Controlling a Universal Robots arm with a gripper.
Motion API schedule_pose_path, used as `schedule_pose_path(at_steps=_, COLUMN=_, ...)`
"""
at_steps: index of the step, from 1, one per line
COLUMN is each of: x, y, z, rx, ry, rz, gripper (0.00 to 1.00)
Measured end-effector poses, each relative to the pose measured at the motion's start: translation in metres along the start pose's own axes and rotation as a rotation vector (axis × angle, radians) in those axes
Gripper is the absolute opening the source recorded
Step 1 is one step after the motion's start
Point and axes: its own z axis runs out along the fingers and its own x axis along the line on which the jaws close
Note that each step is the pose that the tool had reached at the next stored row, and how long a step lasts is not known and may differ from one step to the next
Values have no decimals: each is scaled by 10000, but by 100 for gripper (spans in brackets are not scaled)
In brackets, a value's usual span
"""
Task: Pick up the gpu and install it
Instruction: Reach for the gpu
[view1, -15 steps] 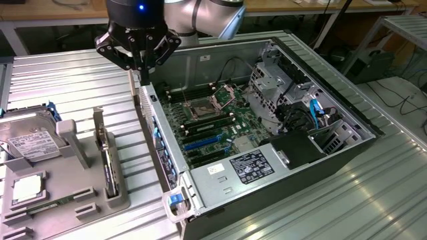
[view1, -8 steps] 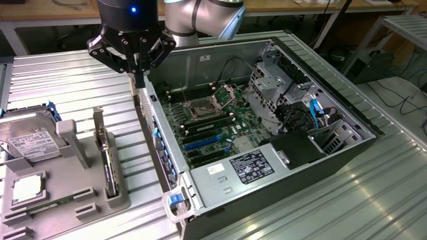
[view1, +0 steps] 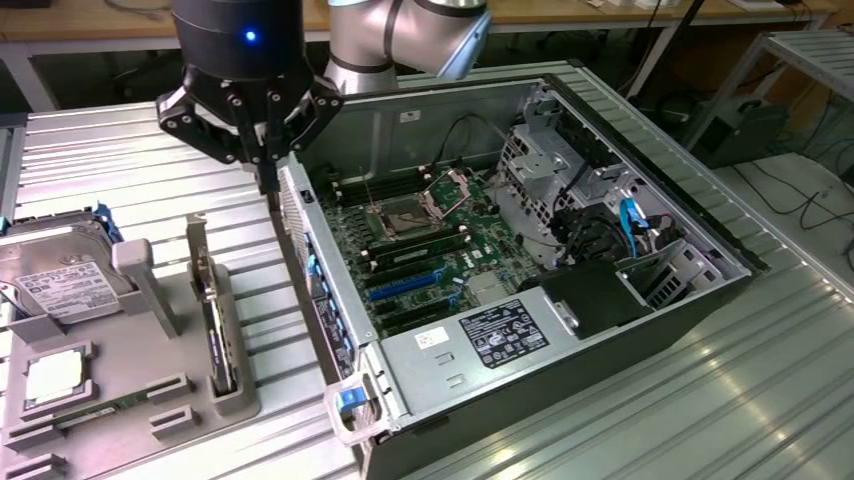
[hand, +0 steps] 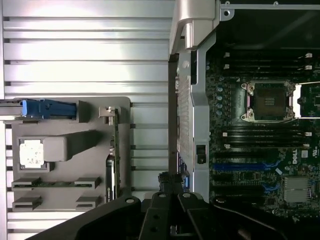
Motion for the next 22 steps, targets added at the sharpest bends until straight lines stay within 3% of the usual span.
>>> schedule_pose_path(at_steps=9, x=228, y=-166, z=-10, rx=1, ry=1, rz=0, gripper=11)
schedule_pose_path(at_steps=22, x=518, y=-301, z=-17, rx=0, ry=0, rz=-1, gripper=11)
